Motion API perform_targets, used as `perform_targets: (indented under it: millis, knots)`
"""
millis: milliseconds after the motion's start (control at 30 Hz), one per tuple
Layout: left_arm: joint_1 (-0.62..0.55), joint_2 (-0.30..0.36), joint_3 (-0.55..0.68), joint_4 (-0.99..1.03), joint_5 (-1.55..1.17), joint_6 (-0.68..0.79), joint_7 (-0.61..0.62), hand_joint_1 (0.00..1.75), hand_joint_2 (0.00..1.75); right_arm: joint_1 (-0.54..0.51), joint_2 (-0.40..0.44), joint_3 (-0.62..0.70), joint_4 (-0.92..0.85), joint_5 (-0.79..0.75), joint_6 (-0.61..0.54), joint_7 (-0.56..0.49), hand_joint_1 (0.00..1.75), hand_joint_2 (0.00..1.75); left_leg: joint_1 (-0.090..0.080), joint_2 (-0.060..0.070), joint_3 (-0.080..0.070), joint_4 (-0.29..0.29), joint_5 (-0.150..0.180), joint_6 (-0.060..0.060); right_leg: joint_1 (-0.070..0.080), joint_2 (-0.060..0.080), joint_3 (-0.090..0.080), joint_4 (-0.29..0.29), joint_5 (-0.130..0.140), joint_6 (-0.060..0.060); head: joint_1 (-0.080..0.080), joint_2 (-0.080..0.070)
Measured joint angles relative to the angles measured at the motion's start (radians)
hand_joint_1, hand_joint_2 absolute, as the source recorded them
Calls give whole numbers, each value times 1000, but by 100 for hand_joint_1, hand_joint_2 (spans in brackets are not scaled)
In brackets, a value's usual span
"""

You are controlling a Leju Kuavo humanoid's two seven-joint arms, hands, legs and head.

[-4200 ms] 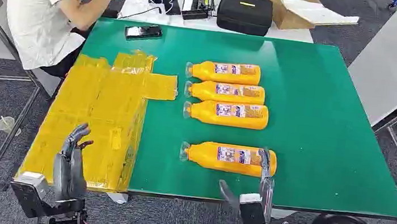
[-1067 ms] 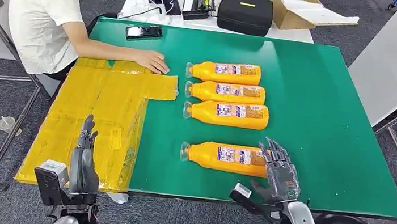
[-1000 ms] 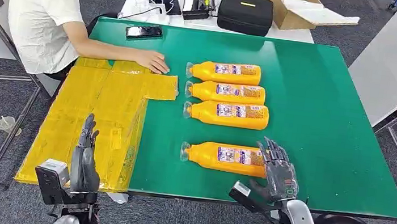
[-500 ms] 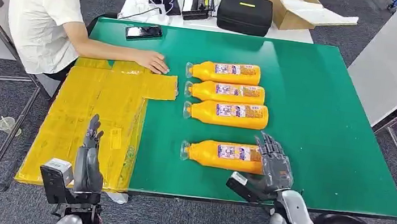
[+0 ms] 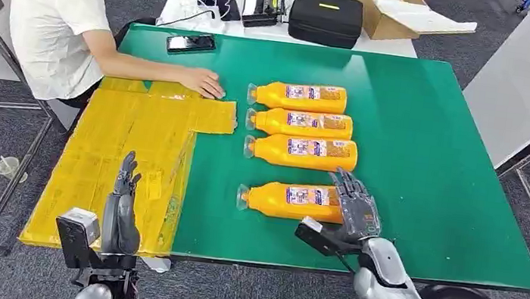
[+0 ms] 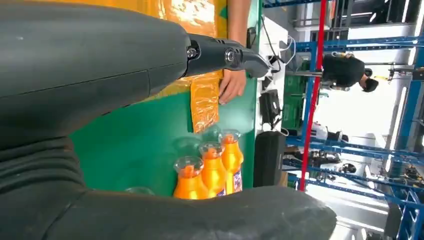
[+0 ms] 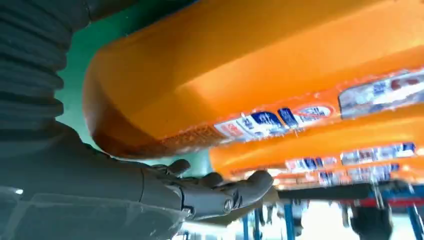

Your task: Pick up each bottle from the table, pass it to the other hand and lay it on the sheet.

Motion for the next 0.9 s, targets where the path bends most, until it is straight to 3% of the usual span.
perform_targets:
  millis: [33, 100, 400, 600, 900]
  knots:
    - [-1, 0, 0, 1, 0, 0, 0, 0, 0, -10, -3, 6, 7, -5, 18, 2, 150, 175, 0, 1, 1, 0, 0, 0, 0, 0, 1, 0, 0, 0, 0, 0]
    - [-3, -1, 0, 3, 2, 0, 0, 0, 0, -22, -8, 14, 17, -8, 32, 3, 175, 175, 0, 0, 2, 0, -1, 0, 0, 0, 2, 0, 0, 0, 0, 0]
    - [-11, -1, 0, 13, 8, -3, 1, 0, 0, -59, -42, 51, 63, -72, 117, -1, 175, 175, 0, -1, 9, 0, -1, 0, 0, 0, 1, -1, -1, 0, 0, 0]
    - [-13, -1, 0, 16, 9, -6, 1, 0, 0, -61, -51, 52, 70, -107, 124, -25, 169, 175, 0, -2, 11, 0, -2, 1, 0, 0, 6, -1, -3, 2, 0, 0]
    - [-13, -1, 0, 16, 9, -11, 1, 0, 0, -49, -54, 49, 68, -185, 124, -69, 175, 175, 0, -2, 12, 0, -3, 1, 0, 0, 4, -1, -3, 2, 0, 0]
